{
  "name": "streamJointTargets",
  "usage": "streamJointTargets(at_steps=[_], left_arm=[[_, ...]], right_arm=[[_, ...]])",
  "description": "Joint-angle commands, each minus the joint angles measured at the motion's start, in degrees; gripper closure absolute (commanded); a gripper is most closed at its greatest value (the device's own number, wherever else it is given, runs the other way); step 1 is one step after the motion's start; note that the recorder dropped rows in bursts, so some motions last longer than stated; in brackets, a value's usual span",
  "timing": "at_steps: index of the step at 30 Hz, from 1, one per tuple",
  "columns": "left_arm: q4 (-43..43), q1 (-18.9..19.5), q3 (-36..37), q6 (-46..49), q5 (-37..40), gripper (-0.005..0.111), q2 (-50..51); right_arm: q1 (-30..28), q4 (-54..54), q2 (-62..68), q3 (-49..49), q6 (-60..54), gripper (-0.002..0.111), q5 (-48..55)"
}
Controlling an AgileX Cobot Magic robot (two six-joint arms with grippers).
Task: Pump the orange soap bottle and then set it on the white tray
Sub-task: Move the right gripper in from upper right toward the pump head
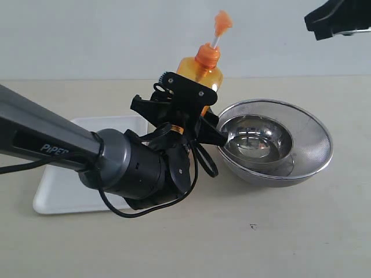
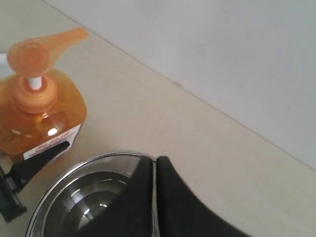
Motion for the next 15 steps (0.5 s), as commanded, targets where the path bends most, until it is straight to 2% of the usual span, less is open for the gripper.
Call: streamJointTargets(at_steps=[1, 10, 15], left_arm=[[1.87, -0.27, -0.95, 0.49, -3.91, 0.102, -0.8], [1.87, -0.27, -0.95, 0.49, -3.91, 0.102, -0.8], [1.87, -0.27, -0.95, 0.49, -3.91, 0.102, -0.8]], right_arm=[[-0.1, 1.39, 2.53, -3.02, -2.65, 0.108, 0.59], [-0.1, 1.63, 11.22, -13.86, -4.44, 0.108, 5.74], [-0.1, 6.29, 17.16, -21.43, -8.16, 0.108, 11.34]])
